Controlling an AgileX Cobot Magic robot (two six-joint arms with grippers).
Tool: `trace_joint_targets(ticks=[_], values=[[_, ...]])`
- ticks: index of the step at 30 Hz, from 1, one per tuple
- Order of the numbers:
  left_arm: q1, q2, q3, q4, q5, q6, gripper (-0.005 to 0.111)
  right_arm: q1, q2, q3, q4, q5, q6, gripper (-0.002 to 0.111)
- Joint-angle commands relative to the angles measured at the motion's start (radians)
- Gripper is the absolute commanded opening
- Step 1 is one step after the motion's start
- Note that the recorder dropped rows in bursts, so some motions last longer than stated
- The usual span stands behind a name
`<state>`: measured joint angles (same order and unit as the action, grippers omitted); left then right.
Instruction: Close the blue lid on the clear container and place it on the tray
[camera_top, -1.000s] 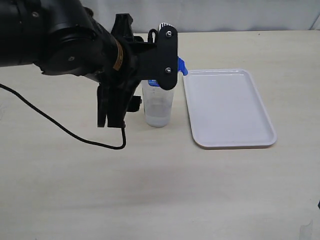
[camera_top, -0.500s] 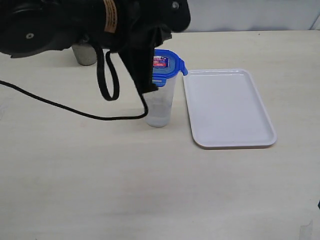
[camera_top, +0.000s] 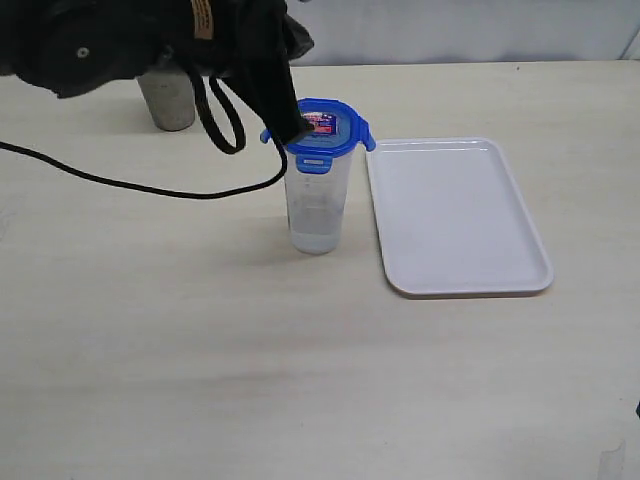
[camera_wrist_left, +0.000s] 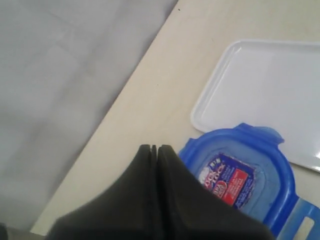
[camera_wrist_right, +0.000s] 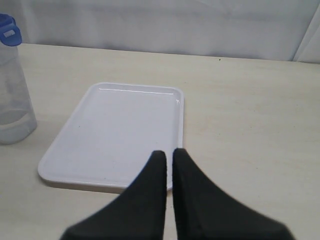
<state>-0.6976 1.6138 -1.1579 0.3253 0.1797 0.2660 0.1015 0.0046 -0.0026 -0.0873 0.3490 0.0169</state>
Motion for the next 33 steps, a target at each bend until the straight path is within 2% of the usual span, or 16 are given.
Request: trace_joint_targets(ticks=[1,6,8,11,14,16,18,21,24,27,29,33], values=[[0.050,0.036,-0.012,-0.140,-0.058,-0.031,0.000,-0.006,-0.005,0.003,0.000,-0.003,-0.006,0.005],[0.145,0.029,-0.012,-0.314,-0.127,-0.031,0.000,-0.006,-0.005,0.003,0.000,-0.003,-0.006,0.005],[0.159,0.029,-0.008,-0.354,-0.148,-0.031,0.000,-0.006,-0.005,0.003,0.000,-0.003,-0.006,0.005],[0.163,0.029,0.027,-0.390,-0.268,-0.037,0.000,-0.006,-0.005,0.003,0.000,-0.003,-0.006,0.005],[0.161,0.029,0.094,-0.348,-0.512,-0.181,0.000,-0.006,-0.005,0.003,0.000,-0.003,-0.006,0.005],[0.175,0.029,0.138,-0.142,-0.662,-0.401,0.000,-0.006,-0.005,0.003,0.000,-0.003,-0.006,0.005],[0.220,0.035,0.155,0.216,-0.820,-0.745,0.000,-0.006,-0.005,0.003,0.000,-0.003,-0.006,0.005],[0.315,0.060,0.104,0.644,-1.007,-1.193,0.000,-0.006,-0.005,0.003,0.000,-0.003,-0.006,0.005],[0.384,0.065,0.023,0.989,-1.028,-1.422,0.000,-0.006,-0.005,0.003,0.000,-0.003,-0.006,0.005],[0.379,0.063,-0.053,1.410,-0.984,-1.641,0.000,-0.006,-0.005,0.003,0.000,-0.003,-0.006,0.005],[0.359,0.063,-0.066,1.419,-0.922,-1.717,0.000,-0.006,-0.005,0.003,0.000,-0.003,-0.006,0.005],[0.326,0.063,-0.066,1.419,-0.814,-1.680,0.000,-0.006,-0.005,0.003,0.000,-0.003,-0.006,0.005]])
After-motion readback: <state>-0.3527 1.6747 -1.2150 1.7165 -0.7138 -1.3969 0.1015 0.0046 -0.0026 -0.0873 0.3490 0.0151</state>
